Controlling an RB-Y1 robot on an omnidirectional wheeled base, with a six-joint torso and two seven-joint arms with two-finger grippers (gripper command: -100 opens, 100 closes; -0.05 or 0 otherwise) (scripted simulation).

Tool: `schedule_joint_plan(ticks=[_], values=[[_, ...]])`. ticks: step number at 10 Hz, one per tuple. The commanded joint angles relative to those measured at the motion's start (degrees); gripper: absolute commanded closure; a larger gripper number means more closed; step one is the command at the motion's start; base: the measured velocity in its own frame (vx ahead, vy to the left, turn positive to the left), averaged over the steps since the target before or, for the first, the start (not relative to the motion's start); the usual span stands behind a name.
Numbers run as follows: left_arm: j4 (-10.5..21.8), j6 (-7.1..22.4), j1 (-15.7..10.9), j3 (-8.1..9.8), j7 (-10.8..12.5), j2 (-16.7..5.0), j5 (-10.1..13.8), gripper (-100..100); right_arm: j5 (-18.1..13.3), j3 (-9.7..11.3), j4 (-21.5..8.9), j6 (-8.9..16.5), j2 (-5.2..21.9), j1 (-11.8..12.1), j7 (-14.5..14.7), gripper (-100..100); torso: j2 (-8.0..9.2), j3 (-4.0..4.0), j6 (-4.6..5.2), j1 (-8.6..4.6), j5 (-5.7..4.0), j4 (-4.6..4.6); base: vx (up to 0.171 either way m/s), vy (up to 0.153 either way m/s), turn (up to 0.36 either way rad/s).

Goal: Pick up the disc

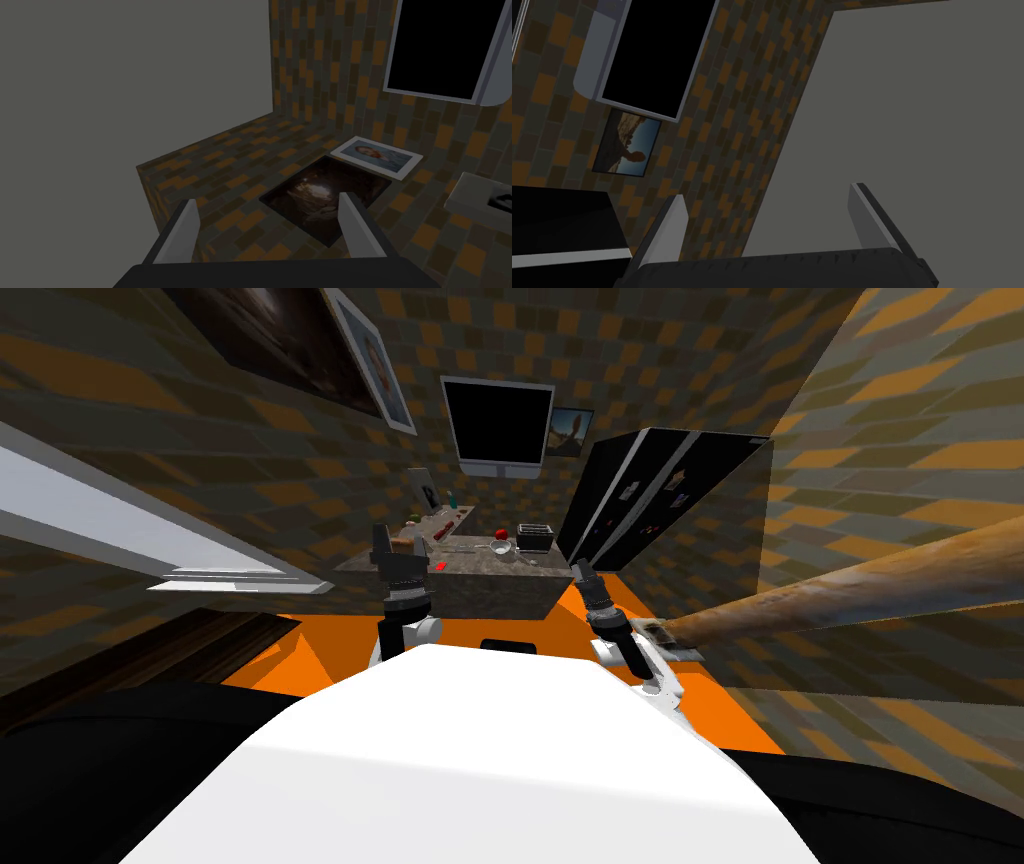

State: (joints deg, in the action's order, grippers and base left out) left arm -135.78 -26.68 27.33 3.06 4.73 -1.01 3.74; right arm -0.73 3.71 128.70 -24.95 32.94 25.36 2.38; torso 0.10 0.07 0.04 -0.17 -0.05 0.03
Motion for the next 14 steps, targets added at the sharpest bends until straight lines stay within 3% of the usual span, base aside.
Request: schedule_joint_plan(ticks=[1,5,7,12,14], values=[[0.0,0.0,0.0,0.00,0.0,0.0,0.0,0,0.1,0.7,-1.6,0.2,2.9,-0.9,0.1,-100,0.00,0.00,0.00,0.00,0.00,0.00,-0.057,-0.013,0.263],[0.0,0.0,0.0,0.00,0.0,0.0,0.0,0,0.1,2.2,-4.7,0.3,9.9,-2.0,0.1,-100,-0.06,-0.03,0.01,-0.01,0.00,-0.01,-0.043,-0.017,0.218],[0.0,0.0,0.0,0.00,0.0,0.0,0.0,0,0.1,2.2,-4.7,0.3,12.1,-2.0,0.1,-100,-0.09,-0.05,0.02,0.00,0.00,-0.02,-0.021,-0.012,0.045],[0.0,0.0,0.0,0.00,0.0,0.0,0.0,0,0.0,5.0,-10.1,0.6,20.9,-3.6,-0.6,-100,-0.15,-0.09,0.02,0.03,0.01,-0.03,-0.021,-0.003,0.234],[0.0,0.0,0.0,0.00,0.0,0.0,0.0,0,0.0,5.0,-10.1,0.6,23.2,-3.6,-0.6,-100,-0.19,-0.11,0.02,0.04,0.01,-0.04,-0.007,-0.002,0.072]])
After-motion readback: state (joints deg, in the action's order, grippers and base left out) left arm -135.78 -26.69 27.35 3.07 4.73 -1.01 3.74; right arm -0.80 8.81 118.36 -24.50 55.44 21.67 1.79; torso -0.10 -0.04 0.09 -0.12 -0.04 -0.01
